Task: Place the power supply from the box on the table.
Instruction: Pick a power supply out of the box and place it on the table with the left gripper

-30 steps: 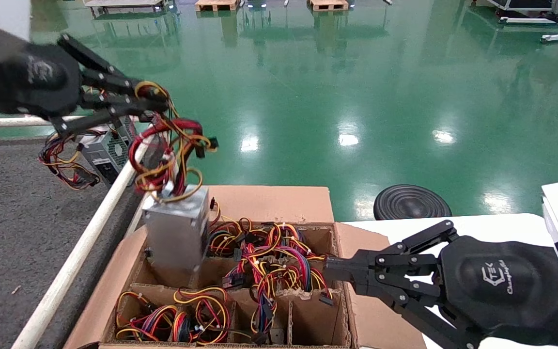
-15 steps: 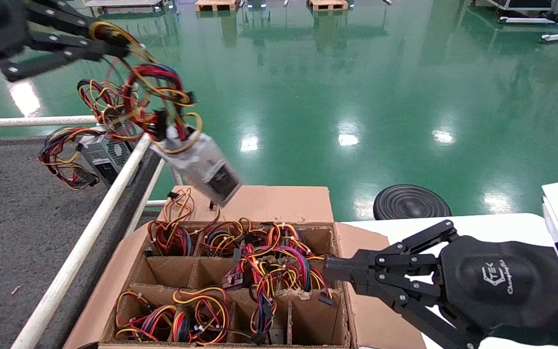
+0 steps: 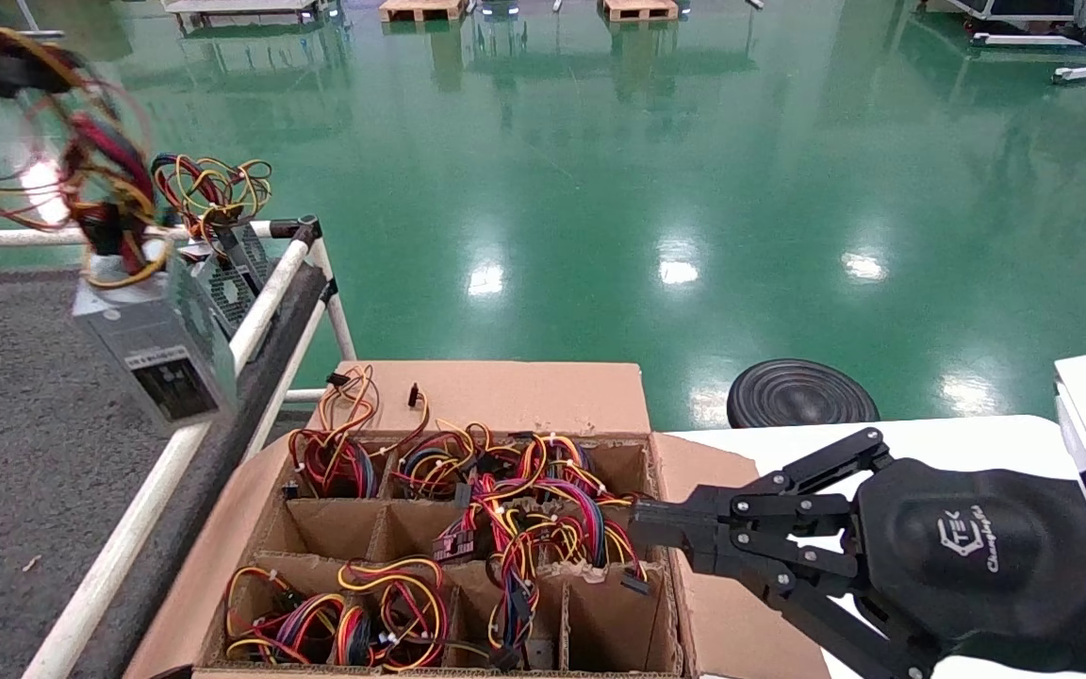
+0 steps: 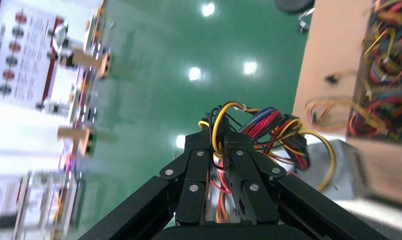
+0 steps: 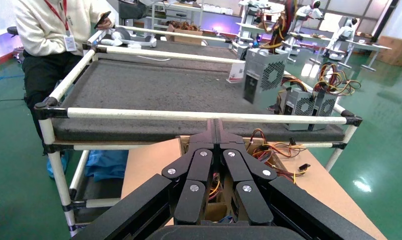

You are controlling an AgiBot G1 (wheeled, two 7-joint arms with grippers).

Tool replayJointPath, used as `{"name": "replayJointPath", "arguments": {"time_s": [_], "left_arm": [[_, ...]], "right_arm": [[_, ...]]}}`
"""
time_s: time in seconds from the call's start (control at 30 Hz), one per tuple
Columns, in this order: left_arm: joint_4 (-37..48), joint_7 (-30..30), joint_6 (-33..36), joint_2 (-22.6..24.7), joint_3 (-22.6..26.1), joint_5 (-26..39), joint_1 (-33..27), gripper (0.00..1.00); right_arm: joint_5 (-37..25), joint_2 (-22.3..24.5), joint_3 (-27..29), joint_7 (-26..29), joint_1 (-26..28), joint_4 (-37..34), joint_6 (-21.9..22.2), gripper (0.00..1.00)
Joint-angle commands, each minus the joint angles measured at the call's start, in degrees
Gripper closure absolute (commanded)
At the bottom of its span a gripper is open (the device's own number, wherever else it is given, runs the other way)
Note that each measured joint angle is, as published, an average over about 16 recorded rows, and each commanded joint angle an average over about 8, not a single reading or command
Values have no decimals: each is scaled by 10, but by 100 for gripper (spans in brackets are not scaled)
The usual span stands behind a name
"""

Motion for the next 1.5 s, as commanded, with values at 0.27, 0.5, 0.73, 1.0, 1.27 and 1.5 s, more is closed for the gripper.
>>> {"name": "replayJointPath", "arguments": {"time_s": [0.27, 0.5, 0.73, 1.0, 1.27, 1.5], "left_arm": [[3, -18, -1, -35, 2, 57, -27, 100], [4, -28, 0, -52, 0, 87, -40, 100], [12, -36, 2, -65, 6, 112, -52, 100], [40, -44, 5, -64, 28, 131, -68, 100], [74, -39, 9, -62, 51, 131, -80, 100], [100, -32, 11, -61, 68, 124, -81, 100]], "right_arm": [[0, 0, 0, 0, 0, 0, 0, 100], [0, 0, 0, 0, 0, 0, 0, 100], [0, 0, 0, 0, 0, 0, 0, 100], [0, 0, 0, 0, 0, 0, 0, 100], [0, 0, 0, 0, 0, 0, 0, 100], [0, 0, 0, 0, 0, 0, 0, 100]]}}
